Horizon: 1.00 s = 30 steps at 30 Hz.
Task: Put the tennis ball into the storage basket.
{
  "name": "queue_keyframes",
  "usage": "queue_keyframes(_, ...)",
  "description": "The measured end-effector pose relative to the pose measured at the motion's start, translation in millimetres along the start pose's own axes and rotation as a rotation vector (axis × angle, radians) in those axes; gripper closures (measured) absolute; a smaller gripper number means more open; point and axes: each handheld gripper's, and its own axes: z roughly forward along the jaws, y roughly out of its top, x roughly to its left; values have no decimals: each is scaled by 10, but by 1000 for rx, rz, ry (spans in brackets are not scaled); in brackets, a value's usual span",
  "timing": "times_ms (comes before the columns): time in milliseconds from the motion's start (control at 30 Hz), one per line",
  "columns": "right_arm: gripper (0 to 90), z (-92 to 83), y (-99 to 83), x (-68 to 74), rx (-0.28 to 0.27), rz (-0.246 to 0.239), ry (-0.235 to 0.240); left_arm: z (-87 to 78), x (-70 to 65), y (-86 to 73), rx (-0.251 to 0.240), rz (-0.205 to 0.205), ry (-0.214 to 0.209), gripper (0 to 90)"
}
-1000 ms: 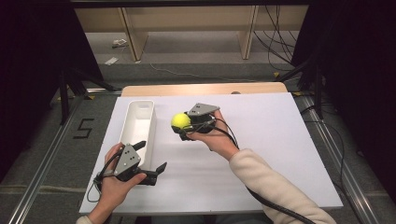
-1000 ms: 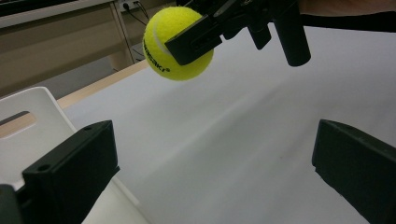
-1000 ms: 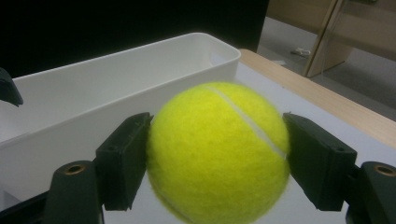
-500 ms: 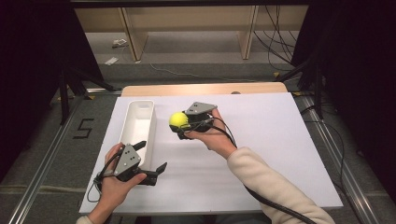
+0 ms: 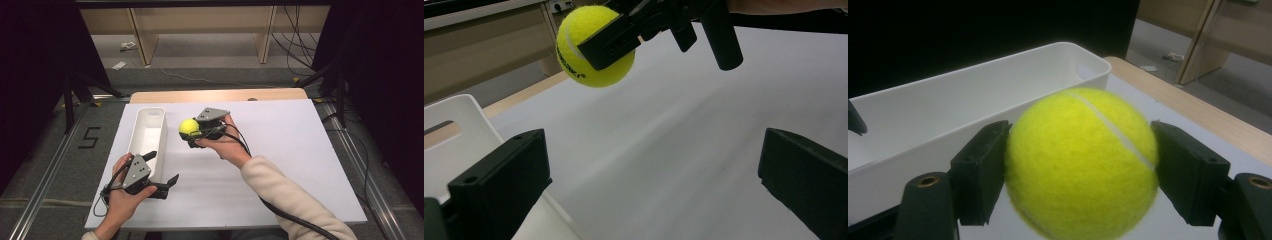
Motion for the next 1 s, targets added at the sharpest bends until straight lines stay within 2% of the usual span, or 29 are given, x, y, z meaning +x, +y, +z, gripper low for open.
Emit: queue_keyframes(1000, 273, 112, 127, 34, -2, -7, 16, 2, -8, 1, 1, 3, -5, 0)
